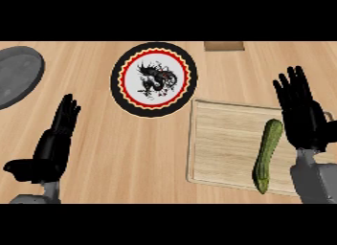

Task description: Pick the squash from the tray and place it in the plate

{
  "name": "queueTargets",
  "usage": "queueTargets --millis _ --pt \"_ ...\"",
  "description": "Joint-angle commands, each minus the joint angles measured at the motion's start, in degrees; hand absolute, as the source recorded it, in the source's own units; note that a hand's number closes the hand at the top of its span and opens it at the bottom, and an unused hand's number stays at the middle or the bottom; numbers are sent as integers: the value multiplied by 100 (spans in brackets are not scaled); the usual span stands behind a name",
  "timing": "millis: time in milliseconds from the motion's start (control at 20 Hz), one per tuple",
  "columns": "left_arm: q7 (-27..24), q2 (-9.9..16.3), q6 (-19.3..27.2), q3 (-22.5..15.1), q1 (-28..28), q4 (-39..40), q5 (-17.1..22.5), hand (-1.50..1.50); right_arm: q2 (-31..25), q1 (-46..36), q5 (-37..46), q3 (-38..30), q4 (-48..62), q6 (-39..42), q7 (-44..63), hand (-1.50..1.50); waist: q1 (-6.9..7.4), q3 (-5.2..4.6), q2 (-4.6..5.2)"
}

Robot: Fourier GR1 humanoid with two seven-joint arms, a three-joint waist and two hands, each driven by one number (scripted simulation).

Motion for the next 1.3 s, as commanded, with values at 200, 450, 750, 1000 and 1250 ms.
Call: queueTargets --millis 200,450,750,1000,1250 --pt "668 650 -300 86 -1066 -243 -276 0 59 -1669 1496 1197 428 -467 304 150 204 -151 -124" --pt "706 764 -565 96 -996 -235 -99 0 -1195 -1103 3808 2148 1246 -1222 1465 150 159 -219 -145" --pt "1283 964 -720 391 -1492 -208 118 0 869 -639 4282 2211 660 -3566 1055 -150 -72 -142 -171" --pt "1504 1055 -963 696 -1669 -156 287 0 688 -535 5458 2542 -56 -3837 1896 -150 -87 -150 -182" --pt "1381 1023 -893 665 -1352 -277 144 0 -243 -456 6594 2503 -1168 -2625 3909 -150 -193 -164 -227"
